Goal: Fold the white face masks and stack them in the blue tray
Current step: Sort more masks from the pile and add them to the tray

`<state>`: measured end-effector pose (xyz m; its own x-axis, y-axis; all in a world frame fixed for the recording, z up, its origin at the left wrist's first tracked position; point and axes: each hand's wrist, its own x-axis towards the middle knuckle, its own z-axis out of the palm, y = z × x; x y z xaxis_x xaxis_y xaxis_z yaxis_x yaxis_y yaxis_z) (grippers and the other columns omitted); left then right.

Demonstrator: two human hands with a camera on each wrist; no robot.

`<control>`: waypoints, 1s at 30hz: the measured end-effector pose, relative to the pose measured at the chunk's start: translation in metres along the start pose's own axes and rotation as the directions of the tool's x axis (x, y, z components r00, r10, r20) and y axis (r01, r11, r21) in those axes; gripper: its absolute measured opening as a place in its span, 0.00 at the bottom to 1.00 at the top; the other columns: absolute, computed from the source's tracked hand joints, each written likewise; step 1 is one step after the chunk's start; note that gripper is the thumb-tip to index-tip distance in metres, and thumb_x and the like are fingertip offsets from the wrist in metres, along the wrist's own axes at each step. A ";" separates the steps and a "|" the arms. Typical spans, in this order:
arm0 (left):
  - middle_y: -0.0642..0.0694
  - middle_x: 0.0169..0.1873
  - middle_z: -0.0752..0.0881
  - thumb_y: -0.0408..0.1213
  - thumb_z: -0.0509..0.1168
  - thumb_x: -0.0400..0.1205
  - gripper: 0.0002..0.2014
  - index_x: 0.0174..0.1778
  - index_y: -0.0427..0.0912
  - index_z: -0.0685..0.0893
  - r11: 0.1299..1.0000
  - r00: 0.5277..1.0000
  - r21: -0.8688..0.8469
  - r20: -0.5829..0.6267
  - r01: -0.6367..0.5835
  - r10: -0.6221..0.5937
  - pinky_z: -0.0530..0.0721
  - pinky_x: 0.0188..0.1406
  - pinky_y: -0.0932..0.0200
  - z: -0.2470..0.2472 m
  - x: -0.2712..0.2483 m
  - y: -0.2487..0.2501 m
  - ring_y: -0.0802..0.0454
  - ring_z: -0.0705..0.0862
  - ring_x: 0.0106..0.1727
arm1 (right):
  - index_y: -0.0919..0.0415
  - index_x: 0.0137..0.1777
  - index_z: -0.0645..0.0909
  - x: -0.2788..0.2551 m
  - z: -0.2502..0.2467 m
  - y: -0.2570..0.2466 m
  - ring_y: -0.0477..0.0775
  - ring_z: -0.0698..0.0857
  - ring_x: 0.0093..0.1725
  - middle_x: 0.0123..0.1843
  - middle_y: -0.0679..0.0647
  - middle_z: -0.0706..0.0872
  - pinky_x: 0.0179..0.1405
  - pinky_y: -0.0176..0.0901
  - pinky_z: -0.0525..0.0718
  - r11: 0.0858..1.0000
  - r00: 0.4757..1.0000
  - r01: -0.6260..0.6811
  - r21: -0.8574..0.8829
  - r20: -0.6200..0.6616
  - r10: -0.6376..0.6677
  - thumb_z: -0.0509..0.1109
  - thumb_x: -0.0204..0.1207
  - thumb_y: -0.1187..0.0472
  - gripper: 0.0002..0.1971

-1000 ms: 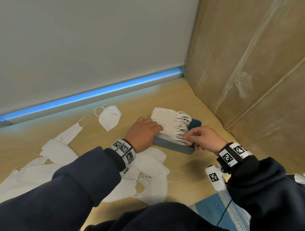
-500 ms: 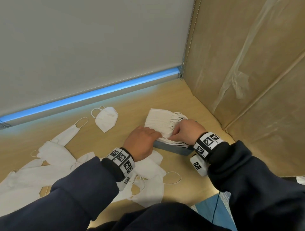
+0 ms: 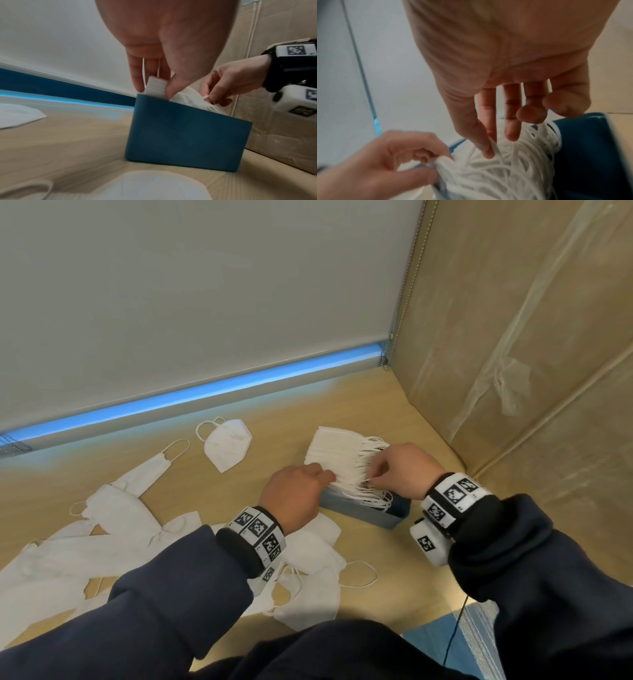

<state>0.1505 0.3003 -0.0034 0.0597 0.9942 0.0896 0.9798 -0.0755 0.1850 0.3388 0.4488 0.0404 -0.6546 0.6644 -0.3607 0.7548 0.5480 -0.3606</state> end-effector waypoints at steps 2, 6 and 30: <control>0.47 0.47 0.88 0.27 0.73 0.74 0.18 0.58 0.46 0.89 0.999 0.987 -0.043 -0.161 -0.015 0.008 0.81 0.33 0.53 0.007 -0.005 -0.005 0.41 0.87 0.41 | 0.47 0.34 0.90 -0.009 -0.004 0.011 0.37 0.86 0.38 0.36 0.43 0.92 0.39 0.31 0.79 0.983 0.999 0.031 0.183 0.003 -0.032 0.83 0.69 0.57 0.06; 0.50 0.46 0.89 0.29 0.75 0.76 0.11 0.51 0.47 0.92 0.997 0.928 -0.055 -0.372 -0.058 0.033 0.74 0.46 0.52 0.025 -0.013 -0.020 0.44 0.84 0.46 | 0.55 0.49 0.92 -0.028 0.002 0.018 0.46 0.88 0.45 0.47 0.54 0.94 0.45 0.43 0.85 0.758 0.997 -0.059 0.650 -0.006 0.082 0.83 0.73 0.57 0.07; 0.56 0.50 0.88 0.56 0.64 0.86 0.13 0.57 0.51 0.84 0.219 0.667 -0.853 0.185 0.474 -0.721 0.87 0.61 0.36 0.051 -0.015 0.000 0.50 0.87 0.55 | 0.63 0.71 0.81 -0.005 0.045 -0.019 0.69 0.87 0.67 0.65 0.66 0.90 0.68 0.65 0.83 -0.299 0.865 -0.424 0.855 0.480 0.146 0.69 0.83 0.43 0.27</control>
<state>0.1597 0.2892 -0.0550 -0.6318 0.7321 -0.2546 0.0806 0.3887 0.9178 0.3263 0.4125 0.0107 -0.4761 0.4111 -0.7774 0.0161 -0.8798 -0.4751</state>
